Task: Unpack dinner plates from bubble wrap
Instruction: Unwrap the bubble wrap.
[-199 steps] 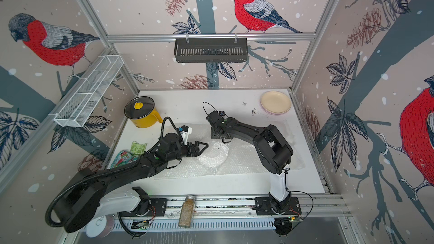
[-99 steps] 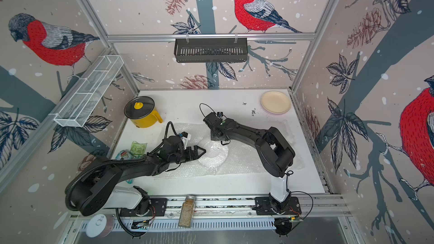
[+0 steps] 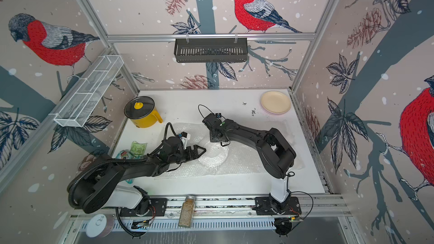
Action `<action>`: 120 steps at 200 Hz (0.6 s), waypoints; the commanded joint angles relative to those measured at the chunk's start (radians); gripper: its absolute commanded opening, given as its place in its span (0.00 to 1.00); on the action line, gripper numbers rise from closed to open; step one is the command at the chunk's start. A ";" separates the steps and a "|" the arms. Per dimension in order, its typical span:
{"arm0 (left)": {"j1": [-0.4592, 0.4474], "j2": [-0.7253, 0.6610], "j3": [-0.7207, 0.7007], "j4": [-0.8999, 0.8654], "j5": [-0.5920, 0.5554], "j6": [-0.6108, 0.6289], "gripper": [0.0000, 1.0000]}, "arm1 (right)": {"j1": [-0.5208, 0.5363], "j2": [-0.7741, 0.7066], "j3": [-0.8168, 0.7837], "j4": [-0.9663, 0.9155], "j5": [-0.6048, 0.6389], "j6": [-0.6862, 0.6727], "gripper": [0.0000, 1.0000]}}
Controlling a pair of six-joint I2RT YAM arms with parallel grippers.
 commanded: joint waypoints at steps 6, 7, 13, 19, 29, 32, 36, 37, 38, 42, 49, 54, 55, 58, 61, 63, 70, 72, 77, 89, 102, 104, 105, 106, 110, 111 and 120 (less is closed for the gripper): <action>0.001 0.008 -0.008 -0.035 -0.028 -0.012 0.96 | -0.017 0.027 0.021 -0.012 0.072 0.033 0.55; 0.002 0.008 -0.008 -0.035 -0.028 -0.012 0.96 | -0.018 0.029 0.022 -0.012 0.072 0.034 0.55; 0.001 0.008 -0.011 -0.036 -0.032 -0.013 0.96 | -0.025 0.036 0.029 -0.011 0.074 0.038 0.57; 0.001 0.006 -0.015 -0.035 -0.034 -0.015 0.96 | -0.029 0.044 0.036 -0.009 0.074 0.040 0.58; 0.001 0.004 -0.021 -0.033 -0.039 -0.019 0.96 | -0.033 0.061 0.048 -0.010 0.075 0.042 0.59; 0.001 0.003 -0.022 -0.033 -0.040 -0.019 0.95 | -0.033 0.067 0.052 -0.010 0.076 0.042 0.59; 0.001 0.002 -0.023 -0.033 -0.042 -0.021 0.96 | -0.033 0.074 0.060 -0.013 0.077 0.043 0.59; 0.001 0.002 -0.023 -0.033 -0.043 -0.021 0.96 | -0.033 0.077 0.062 -0.015 0.078 0.043 0.60; 0.001 0.002 -0.024 -0.033 -0.044 -0.021 0.96 | -0.033 0.079 0.064 -0.016 0.079 0.043 0.60; 0.001 0.002 -0.026 -0.034 -0.046 -0.021 0.96 | -0.032 0.088 0.071 -0.021 0.081 0.045 0.60; 0.002 0.001 -0.027 -0.036 -0.050 -0.022 0.95 | -0.031 0.099 0.080 -0.025 0.084 0.048 0.60; 0.001 0.001 -0.027 -0.035 -0.051 -0.023 0.95 | -0.030 0.106 0.082 -0.026 0.083 0.051 0.60; 0.001 0.001 -0.028 -0.036 -0.052 -0.023 0.96 | -0.029 0.106 0.082 -0.026 0.083 0.051 0.60; 0.002 0.001 -0.028 -0.033 -0.053 -0.023 0.96 | -0.029 0.109 0.082 -0.024 0.083 0.054 0.60; 0.002 0.001 -0.029 -0.033 -0.054 -0.024 0.95 | -0.029 0.113 0.081 -0.023 0.083 0.056 0.60; 0.003 0.000 -0.030 -0.032 -0.053 -0.025 0.95 | -0.028 0.116 0.080 -0.023 0.084 0.058 0.60; 0.002 -0.001 -0.033 -0.026 -0.055 -0.030 0.96 | -0.028 0.118 0.075 -0.019 0.084 0.066 0.59; 0.002 -0.001 -0.033 -0.025 -0.056 -0.030 0.96 | -0.028 0.120 0.073 -0.019 0.084 0.068 0.59; 0.001 -0.001 -0.035 -0.022 -0.058 -0.033 0.96 | -0.028 0.122 0.070 -0.020 0.083 0.075 0.59; 0.002 0.000 -0.037 -0.022 -0.063 -0.036 0.96 | -0.023 0.114 0.062 -0.020 0.087 0.084 0.57; 0.001 0.002 -0.042 -0.025 -0.073 -0.038 0.95 | -0.015 0.097 0.052 -0.020 0.095 0.090 0.51; 0.001 0.002 -0.043 -0.024 -0.076 -0.039 0.96 | -0.014 0.094 0.050 -0.020 0.096 0.091 0.50; 0.001 0.002 -0.043 -0.024 -0.077 -0.039 0.96 | -0.014 0.093 0.050 -0.020 0.096 0.091 0.49; 0.001 0.002 -0.044 -0.024 -0.078 -0.039 0.96 | -0.013 0.092 0.049 -0.020 0.096 0.091 0.49; 0.001 0.003 -0.048 -0.022 -0.084 -0.041 0.95 | -0.011 0.084 0.047 -0.020 0.095 0.090 0.45; 0.001 0.003 -0.048 -0.022 -0.086 -0.042 0.96 | -0.011 0.083 0.046 -0.020 0.095 0.089 0.44; 0.001 0.005 -0.055 -0.020 -0.101 -0.048 0.95 | -0.008 0.072 0.041 -0.021 0.093 0.089 0.33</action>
